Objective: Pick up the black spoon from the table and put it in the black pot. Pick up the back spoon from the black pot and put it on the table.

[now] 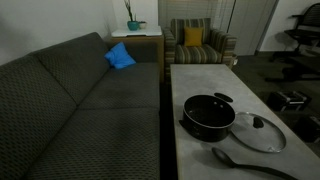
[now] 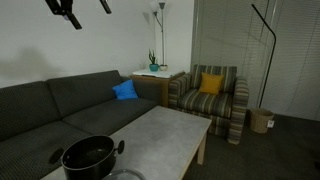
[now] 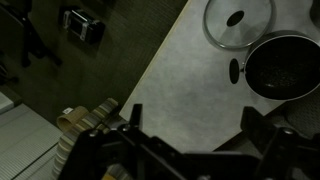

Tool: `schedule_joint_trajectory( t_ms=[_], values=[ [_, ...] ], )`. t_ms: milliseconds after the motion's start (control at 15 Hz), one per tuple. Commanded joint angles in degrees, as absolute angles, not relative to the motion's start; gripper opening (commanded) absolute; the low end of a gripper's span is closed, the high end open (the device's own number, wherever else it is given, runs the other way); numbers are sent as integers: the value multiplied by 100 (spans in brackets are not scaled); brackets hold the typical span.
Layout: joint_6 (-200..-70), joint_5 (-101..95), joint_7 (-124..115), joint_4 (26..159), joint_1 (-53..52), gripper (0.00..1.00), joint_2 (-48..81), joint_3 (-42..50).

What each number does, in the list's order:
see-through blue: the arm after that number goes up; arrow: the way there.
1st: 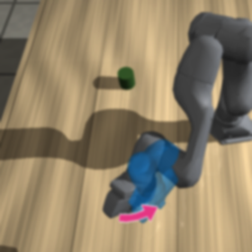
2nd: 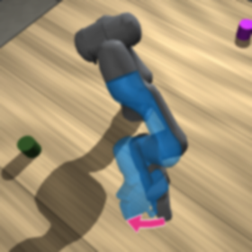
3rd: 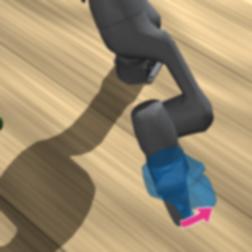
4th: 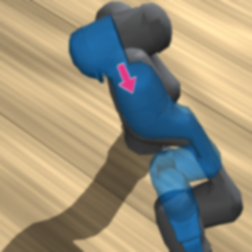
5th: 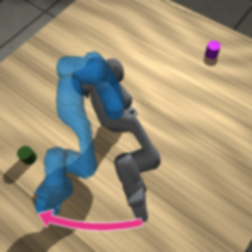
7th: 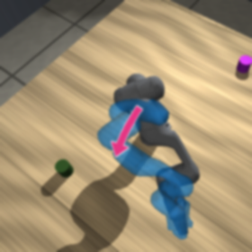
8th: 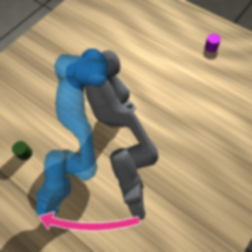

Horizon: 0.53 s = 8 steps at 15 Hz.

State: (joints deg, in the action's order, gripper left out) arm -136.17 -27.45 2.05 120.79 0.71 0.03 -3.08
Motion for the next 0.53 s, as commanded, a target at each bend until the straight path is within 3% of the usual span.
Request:
schedule_joint_trajectory(
  t_ms=[0, 200, 467],
  values=[
    [-14142, -2868, 779, 11590, -32, 100, 964, -234],
    [-14415, -2658, 1187, 11360, -81, 100, 1623, -246],
    [-14336, -2698, 893, 11588, -166, 100, 1380, -156]
  ],
)
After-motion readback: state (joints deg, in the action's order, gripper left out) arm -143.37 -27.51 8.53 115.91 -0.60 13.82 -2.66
